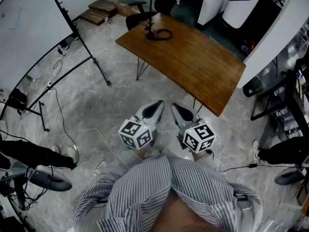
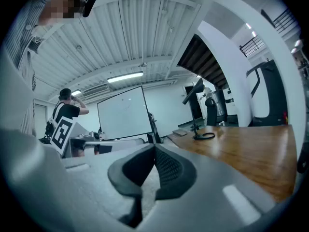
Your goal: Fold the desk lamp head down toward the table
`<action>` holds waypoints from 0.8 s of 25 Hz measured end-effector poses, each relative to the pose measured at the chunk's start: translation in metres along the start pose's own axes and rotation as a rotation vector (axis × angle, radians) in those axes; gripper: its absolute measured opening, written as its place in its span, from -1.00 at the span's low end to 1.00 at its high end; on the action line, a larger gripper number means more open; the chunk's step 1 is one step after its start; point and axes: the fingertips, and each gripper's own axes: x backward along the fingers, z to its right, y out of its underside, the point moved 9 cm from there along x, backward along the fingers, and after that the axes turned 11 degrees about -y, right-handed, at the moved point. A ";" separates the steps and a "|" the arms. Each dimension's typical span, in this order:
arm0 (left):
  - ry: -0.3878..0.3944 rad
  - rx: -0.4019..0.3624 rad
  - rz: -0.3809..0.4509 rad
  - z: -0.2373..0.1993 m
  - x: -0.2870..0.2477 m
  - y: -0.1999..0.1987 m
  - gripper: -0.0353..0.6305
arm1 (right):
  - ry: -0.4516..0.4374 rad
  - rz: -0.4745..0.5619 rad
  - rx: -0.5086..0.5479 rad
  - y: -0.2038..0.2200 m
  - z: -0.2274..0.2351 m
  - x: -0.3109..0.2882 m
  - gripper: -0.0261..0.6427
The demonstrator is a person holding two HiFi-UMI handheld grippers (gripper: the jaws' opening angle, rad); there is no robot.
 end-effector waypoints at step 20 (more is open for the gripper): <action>-0.014 0.029 -0.008 0.006 -0.021 0.008 -0.88 | 0.004 0.023 -0.008 -0.004 0.024 0.009 -0.92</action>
